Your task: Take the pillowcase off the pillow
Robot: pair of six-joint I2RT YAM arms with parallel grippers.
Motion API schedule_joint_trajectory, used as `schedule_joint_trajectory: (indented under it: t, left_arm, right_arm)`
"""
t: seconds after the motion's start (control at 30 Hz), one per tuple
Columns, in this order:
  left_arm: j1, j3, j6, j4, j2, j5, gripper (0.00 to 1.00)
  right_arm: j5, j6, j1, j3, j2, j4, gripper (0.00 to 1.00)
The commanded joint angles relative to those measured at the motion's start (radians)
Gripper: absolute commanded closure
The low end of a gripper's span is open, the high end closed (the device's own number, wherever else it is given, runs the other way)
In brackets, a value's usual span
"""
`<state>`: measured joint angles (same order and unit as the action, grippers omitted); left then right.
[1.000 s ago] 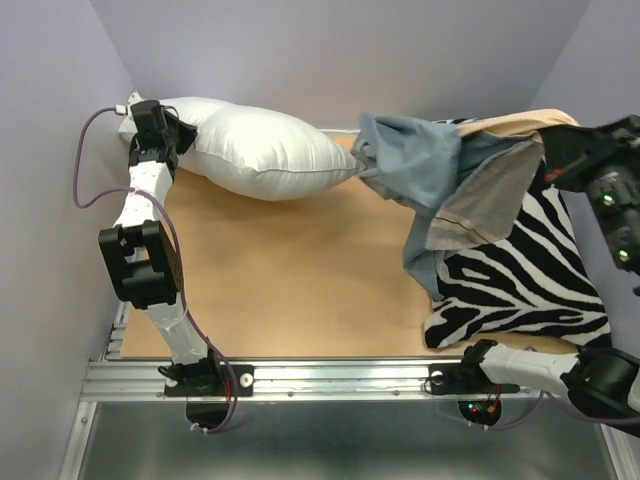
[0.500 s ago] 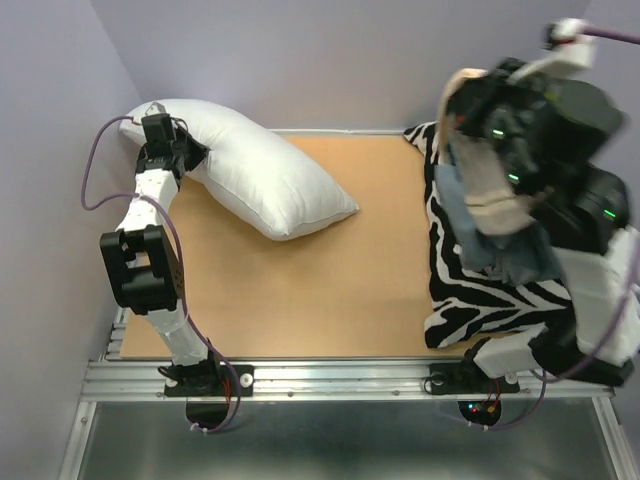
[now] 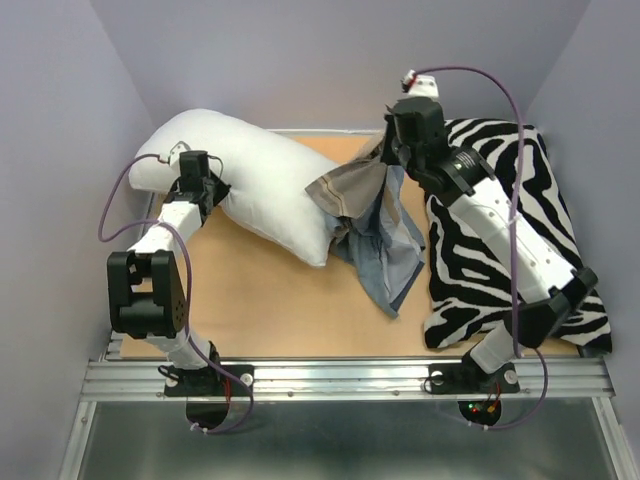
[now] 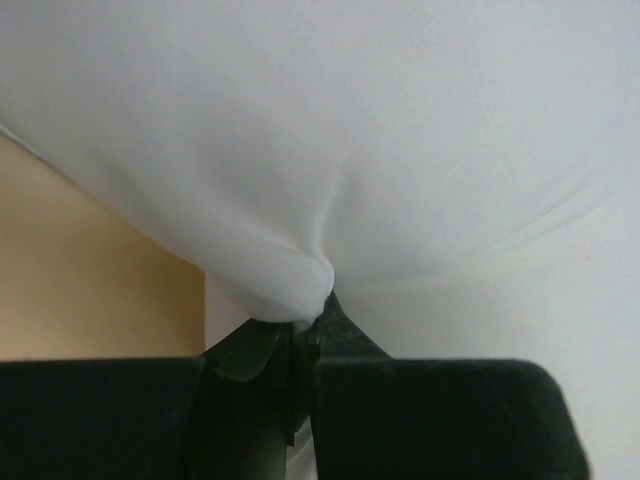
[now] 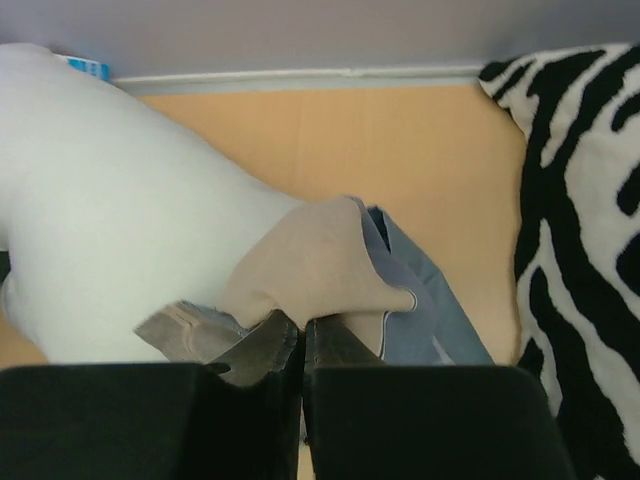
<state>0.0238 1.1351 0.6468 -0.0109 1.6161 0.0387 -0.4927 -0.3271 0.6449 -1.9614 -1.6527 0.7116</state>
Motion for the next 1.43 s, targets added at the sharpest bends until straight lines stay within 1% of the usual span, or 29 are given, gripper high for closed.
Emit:
schedule_joint_trajectory:
  t: [0.0, 0.03, 0.13, 0.17, 0.23, 0.27, 0.33, 0.4, 0.43, 0.47, 0.5, 0.53, 0.6, 0.63, 0.73, 0.83, 1.03, 1.2, 1.4]
  left_arm:
    - [-0.081, -0.073, 0.034, -0.001, -0.088, 0.082, 0.83]
    - [-0.082, -0.081, 0.028, -0.001, -0.102, 0.087, 0.82]
    - [-0.094, -0.098, 0.007, -0.003, -0.159, 0.098, 0.71]
    - [-0.102, -0.106, -0.001, -0.003, -0.174, 0.099, 0.66]
    - [-0.104, -0.11, -0.027, -0.006, -0.215, 0.095, 0.62]
    - [-0.111, -0.118, -0.039, -0.008, -0.228, 0.09, 0.56]
    - [-0.117, -0.126, -0.055, -0.017, -0.275, 0.087, 0.45]
    - [-0.128, -0.147, -0.075, -0.021, -0.312, 0.082, 0.39]
    - [-0.131, -0.153, -0.084, -0.021, -0.35, 0.079, 0.26]
    - [-0.136, -0.165, -0.104, -0.024, -0.367, 0.072, 0.17]
    - [-0.148, -0.17, -0.12, -0.024, -0.402, 0.05, 0.17]
    - [-0.157, -0.169, -0.137, -0.035, -0.416, 0.047, 0.09]
    - [-0.177, -0.163, -0.182, -0.055, -0.441, 0.044, 0.08]
    - [-0.205, -0.156, -0.196, -0.066, -0.462, 0.046, 0.06]
    - [-0.234, -0.12, -0.2, -0.133, -0.493, 0.064, 0.01]
    - [-0.278, -0.097, -0.234, -0.175, -0.547, 0.067, 0.01]
    - [-0.309, -0.083, -0.315, -0.201, -0.685, 0.027, 0.01]
    - [-0.317, -0.132, -0.38, -0.164, -0.824, -0.019, 0.01]
    - [-0.317, -0.15, -0.398, -0.162, -0.874, -0.02, 0.01]
  right_arm:
    - [0.009, -0.093, -0.112, 0.268, 0.184, -0.147, 0.99]
    - [0.032, -0.117, -0.146, 0.329, 0.215, -0.164, 1.0]
    - [0.045, -0.135, -0.209, 0.491, 0.301, -0.212, 0.99]
    - [0.049, -0.148, -0.211, 0.577, 0.312, -0.218, 0.99]
    - [0.065, -0.159, -0.211, 0.651, 0.337, -0.236, 0.99]
    - [0.068, -0.176, -0.211, 0.735, 0.347, -0.244, 0.99]
    - [0.08, -0.191, -0.209, 0.812, 0.369, -0.276, 0.93]
    - [0.1, -0.21, -0.211, 0.892, 0.407, -0.291, 0.81]
    - [0.132, -0.21, -0.211, 0.912, 0.419, -0.303, 0.67]
    - [0.144, -0.211, -0.209, 0.926, 0.438, -0.304, 0.56]
    - [0.158, -0.21, -0.212, 0.949, 0.455, -0.302, 0.35]
    - [0.161, -0.208, -0.211, 0.958, 0.471, -0.304, 0.26]
    - [0.178, -0.204, -0.211, 0.966, 0.54, -0.302, 0.12]
    - [0.201, -0.199, -0.211, 0.958, 0.56, -0.296, 0.0]
    - [0.242, -0.185, -0.211, 0.914, 0.629, -0.27, 0.0]
    - [0.273, -0.165, -0.211, 0.865, 0.662, -0.253, 0.0]
    - [0.304, -0.138, -0.211, 0.794, 0.688, -0.233, 0.0]
    - [0.276, -0.11, -0.211, 0.789, 0.712, -0.233, 0.0]
    - [0.272, -0.101, -0.211, 0.792, 0.715, -0.235, 0.0]
